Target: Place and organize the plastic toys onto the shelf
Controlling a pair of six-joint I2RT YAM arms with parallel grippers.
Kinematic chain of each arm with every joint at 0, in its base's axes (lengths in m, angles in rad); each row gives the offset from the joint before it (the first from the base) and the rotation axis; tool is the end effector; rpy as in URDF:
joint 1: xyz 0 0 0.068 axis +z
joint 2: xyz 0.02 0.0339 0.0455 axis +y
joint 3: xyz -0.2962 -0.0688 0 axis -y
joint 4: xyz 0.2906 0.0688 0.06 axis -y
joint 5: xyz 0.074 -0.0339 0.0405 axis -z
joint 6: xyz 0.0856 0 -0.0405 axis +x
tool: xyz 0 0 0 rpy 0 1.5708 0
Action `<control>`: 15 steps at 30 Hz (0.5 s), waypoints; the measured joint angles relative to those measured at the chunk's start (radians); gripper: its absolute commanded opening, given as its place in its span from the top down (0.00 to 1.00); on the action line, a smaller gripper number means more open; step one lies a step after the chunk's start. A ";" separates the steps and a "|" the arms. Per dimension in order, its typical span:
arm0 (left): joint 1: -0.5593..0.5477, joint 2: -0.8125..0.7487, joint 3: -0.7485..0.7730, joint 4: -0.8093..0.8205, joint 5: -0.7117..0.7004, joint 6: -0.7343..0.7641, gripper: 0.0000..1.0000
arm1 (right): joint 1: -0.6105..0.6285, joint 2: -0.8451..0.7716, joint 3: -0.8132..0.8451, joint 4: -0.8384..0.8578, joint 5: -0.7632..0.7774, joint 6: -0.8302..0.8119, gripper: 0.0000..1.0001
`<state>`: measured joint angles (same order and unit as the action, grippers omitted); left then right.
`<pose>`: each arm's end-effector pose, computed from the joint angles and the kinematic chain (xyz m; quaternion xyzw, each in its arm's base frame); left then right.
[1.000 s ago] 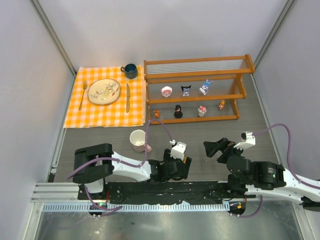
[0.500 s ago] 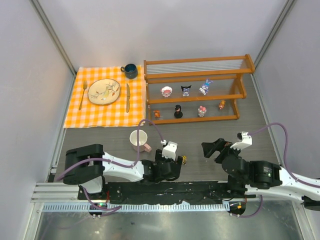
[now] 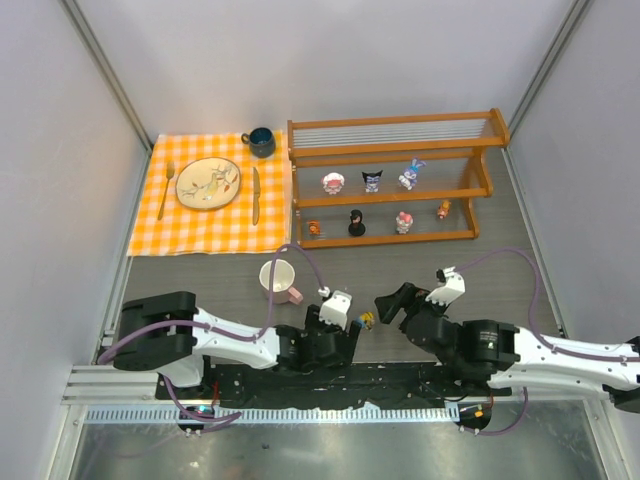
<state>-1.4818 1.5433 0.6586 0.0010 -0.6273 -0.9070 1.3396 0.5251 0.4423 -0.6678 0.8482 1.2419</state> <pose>0.0797 -0.3275 0.1120 0.1542 0.8884 -0.1912 0.3879 0.0977 0.1350 0.2087 0.1231 0.8429 0.2449 0.4631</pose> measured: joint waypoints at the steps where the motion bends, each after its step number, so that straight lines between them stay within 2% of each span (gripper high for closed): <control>1: 0.000 -0.002 -0.002 -0.001 0.000 0.000 0.22 | 0.000 0.016 -0.011 0.019 -0.007 0.020 0.08; 10: -0.003 -0.025 -0.020 -0.008 -0.002 0.000 0.22 | 0.000 0.084 -0.110 0.145 -0.043 0.205 0.17; 15: -0.003 -0.025 -0.020 -0.009 -0.005 0.000 0.22 | -0.001 0.081 -0.183 0.211 -0.061 0.256 0.17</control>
<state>-1.4845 1.5181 0.6384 -0.0082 -0.6327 -0.9070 1.3384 0.6064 0.2596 -0.4572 0.7868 1.4975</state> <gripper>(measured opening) 0.779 0.830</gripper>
